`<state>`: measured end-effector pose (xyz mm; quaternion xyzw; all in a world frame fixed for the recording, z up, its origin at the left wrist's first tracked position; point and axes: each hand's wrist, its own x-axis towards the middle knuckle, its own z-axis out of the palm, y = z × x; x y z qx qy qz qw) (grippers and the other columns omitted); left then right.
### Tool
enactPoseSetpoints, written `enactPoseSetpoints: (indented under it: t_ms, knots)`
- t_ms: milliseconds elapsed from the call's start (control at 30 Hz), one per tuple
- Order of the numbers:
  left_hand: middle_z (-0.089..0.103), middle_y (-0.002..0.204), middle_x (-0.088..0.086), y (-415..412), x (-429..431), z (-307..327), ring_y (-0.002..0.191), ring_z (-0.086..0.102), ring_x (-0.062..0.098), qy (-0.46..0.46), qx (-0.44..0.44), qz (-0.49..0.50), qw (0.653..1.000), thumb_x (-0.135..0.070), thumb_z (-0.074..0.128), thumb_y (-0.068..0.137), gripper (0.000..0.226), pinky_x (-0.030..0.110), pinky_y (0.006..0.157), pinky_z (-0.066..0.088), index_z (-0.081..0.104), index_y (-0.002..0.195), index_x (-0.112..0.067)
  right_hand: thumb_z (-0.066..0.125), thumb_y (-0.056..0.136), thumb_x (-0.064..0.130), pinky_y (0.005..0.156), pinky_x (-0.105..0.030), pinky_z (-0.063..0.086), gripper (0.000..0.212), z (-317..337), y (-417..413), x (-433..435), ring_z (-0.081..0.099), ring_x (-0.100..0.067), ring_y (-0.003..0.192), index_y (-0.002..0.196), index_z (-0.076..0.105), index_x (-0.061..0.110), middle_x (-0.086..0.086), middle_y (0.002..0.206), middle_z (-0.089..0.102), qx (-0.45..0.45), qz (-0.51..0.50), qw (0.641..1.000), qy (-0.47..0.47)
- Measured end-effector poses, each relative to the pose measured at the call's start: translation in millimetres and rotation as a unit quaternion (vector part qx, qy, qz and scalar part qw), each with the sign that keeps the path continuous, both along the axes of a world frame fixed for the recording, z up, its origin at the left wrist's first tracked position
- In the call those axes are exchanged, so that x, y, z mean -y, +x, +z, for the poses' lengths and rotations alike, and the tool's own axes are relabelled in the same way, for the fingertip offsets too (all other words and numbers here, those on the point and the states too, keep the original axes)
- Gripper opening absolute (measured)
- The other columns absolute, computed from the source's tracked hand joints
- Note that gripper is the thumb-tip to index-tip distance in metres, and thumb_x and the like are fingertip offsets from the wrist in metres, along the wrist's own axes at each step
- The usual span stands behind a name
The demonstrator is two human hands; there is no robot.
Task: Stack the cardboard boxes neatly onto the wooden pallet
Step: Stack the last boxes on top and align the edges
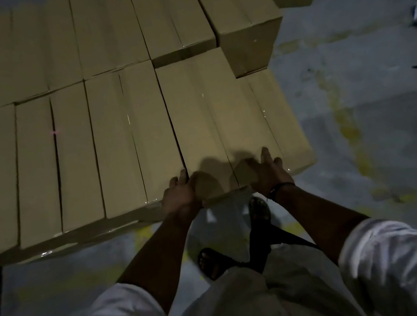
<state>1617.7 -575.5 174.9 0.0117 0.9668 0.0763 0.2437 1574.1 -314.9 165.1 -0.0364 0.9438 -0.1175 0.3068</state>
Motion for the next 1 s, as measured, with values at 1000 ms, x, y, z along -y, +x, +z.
enactPoseSetpoints:
  t_ms: [1000]
  knots:
    - [0.071,0.115,0.008,-23,10,7,0.101,0.068,0.032,-0.015,-0.057,0.026,0.998,-0.021,0.047,0.1,0.047,0.036,0.08,0.055,0.047,0.146,-0.033,0.062,0.096,0.019,0.106,-0.053,0.043,0.065,-4,-32,14,0.013,-0.046,0.146,0.153,0.034,0.036,-0.005,0.167,-0.005,-0.007,-0.011,1.0,-0.019]
